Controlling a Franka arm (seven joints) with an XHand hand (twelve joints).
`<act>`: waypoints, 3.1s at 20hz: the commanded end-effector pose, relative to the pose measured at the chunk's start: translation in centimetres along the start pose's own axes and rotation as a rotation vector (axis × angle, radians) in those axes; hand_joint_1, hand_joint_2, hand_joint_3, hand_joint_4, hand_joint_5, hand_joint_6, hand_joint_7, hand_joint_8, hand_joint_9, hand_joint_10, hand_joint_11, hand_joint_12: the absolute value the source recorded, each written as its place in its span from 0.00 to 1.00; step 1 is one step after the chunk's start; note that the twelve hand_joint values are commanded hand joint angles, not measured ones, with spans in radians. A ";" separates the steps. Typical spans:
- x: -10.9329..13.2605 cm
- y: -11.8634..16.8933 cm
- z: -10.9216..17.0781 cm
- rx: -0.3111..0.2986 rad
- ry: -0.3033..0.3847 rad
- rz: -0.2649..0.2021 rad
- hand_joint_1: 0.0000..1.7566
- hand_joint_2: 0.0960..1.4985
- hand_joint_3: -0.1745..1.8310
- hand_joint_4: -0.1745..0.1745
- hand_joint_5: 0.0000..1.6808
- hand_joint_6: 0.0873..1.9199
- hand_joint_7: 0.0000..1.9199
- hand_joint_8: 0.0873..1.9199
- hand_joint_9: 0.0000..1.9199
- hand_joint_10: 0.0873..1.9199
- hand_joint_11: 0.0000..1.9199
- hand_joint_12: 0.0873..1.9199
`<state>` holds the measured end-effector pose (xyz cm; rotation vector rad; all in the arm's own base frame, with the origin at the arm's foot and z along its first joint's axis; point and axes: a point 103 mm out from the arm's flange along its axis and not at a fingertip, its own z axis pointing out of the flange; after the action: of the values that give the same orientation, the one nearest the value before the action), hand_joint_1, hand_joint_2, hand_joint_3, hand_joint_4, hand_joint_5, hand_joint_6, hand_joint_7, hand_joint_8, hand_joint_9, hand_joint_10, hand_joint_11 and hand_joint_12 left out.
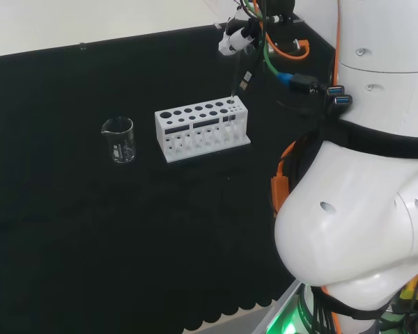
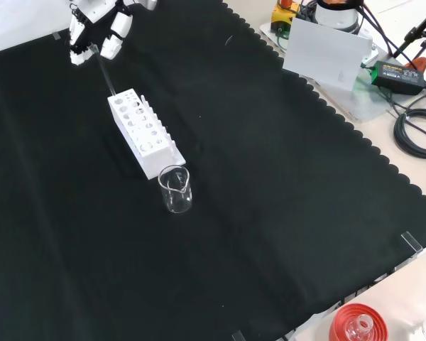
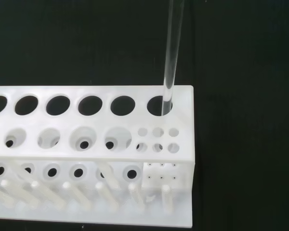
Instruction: Take the glass rod from the white test tube rack.
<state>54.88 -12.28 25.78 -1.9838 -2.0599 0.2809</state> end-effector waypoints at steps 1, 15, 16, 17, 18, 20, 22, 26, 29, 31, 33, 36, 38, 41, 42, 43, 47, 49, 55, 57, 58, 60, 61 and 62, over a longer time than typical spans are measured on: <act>-0.1 0.8 0.3 0.012 -0.008 -0.009 0.37 0.77 0.00 0.23 0.22 0.35 0.30 0.44 0.43 0.40 0.37 0.66; 0.0 1.1 0.4 0.026 -0.046 -0.034 0.48 0.75 0.00 0.12 0.32 0.44 0.35 0.44 0.47 0.37 0.48 0.61; -0.5 0.7 0.1 0.031 -0.042 -0.015 0.48 0.75 0.00 0.11 0.32 0.44 0.35 0.44 0.48 0.37 0.49 0.60; -0.7 0.6 0.0 0.035 -0.043 -0.009 0.48 0.75 0.00 0.10 0.33 0.44 0.35 0.43 0.48 0.37 0.49 0.60; -0.5 0.5 0.0 0.043 -0.051 -0.001 0.49 0.75 0.00 0.10 0.33 0.44 0.35 0.43 0.48 0.37 0.49 0.60; -0.6 -0.1 -0.1 0.047 -0.056 -0.001 0.49 0.75 0.00 0.10 0.34 0.45 0.36 0.43 0.48 0.37 0.50 0.60; -0.7 -0.2 -0.2 0.053 -0.066 0.001 0.49 0.75 0.00 0.09 0.35 0.45 0.36 0.43 0.48 0.37 0.50 0.60; -0.6 -0.1 -0.3 0.049 -0.071 -0.008 0.54 0.74 0.00 0.05 0.38 0.44 0.38 0.42 0.50 0.36 0.53 0.58; -0.7 0.1 -0.3 0.041 -0.063 -0.014 0.58 0.74 0.00 0.00 0.40 0.44 0.41 0.41 0.53 0.33 0.57 0.55; -0.8 0.4 -0.3 0.030 -0.062 -0.017 0.60 0.74 0.00 0.00 0.41 0.44 0.43 0.41 0.55 0.32 0.59 0.53; -0.8 0.6 -0.3 0.021 -0.050 -0.017 0.62 0.74 0.00 0.00 0.42 0.44 0.46 0.41 0.58 0.29 0.62 0.50; -0.2 1.1 -0.2 -0.001 -0.065 -0.029 0.66 0.75 0.00 0.00 0.44 0.45 0.50 0.41 0.62 0.27 0.67 0.46; 0.0 1.2 -0.2 -0.023 -0.054 -0.042 0.69 0.75 0.01 0.00 0.50 0.47 0.54 0.43 0.67 0.27 0.71 0.41; 0.1 1.4 -0.5 -0.093 -0.088 -0.045 0.72 0.75 0.02 0.00 0.59 0.47 0.55 0.47 0.71 0.34 0.74 0.37; 0.0 1.1 -0.7 -0.110 -0.119 -0.022 0.73 0.75 0.01 0.00 0.60 0.46 0.56 0.46 0.72 0.37 0.75 0.37; 0.1 1.0 -0.9 -0.128 -0.136 -0.019 0.73 0.75 0.01 0.00 0.62 0.44 0.57 0.44 0.74 0.38 0.76 0.38; 0.5 0.3 -1.9 -0.180 -0.159 -0.052 0.74 0.71 0.00 0.00 0.70 0.33 0.64 0.34 0.82 0.35 0.80 0.38; 0.8 0.0 -2.4 -0.177 -0.192 -0.055 0.75 0.70 0.00 0.00 0.72 0.29 0.66 0.29 0.84 0.32 0.81 0.37; 1.5 -1.1 -4.1 -0.204 -0.222 -0.089 0.75 0.68 0.00 0.00 0.79 0.07 0.72 0.27 0.88 0.25 0.82 0.34; 1.5 -1.6 -4.7 -0.204 -0.224 -0.090 0.76 0.68 0.00 0.00 0.81 0.02 0.72 0.28 0.89 0.24 0.82 0.34; 1.6 -1.9 -5.0 -0.202 -0.224 -0.089 0.76 0.68 0.00 0.00 0.81 0.02 0.72 0.28 0.89 0.24 0.83 0.34; 1.6 -2.5 -5.5 -0.201 -0.222 -0.085 0.76 0.68 0.00 0.00 0.81 0.01 0.72 0.27 0.89 0.24 0.83 0.33; 1.6 -2.9 -5.8 -0.200 -0.222 -0.083 0.76 0.68 0.00 0.00 0.82 0.01 0.73 0.27 0.89 0.23 0.83 0.33; 1.7 -3.2 -6.2 -0.201 -0.221 -0.080 0.76 0.68 0.00 0.00 0.82 0.01 0.73 0.27 0.89 0.23 0.83 0.33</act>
<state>54.75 -11.23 31.45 -2.0601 -2.3873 0.2840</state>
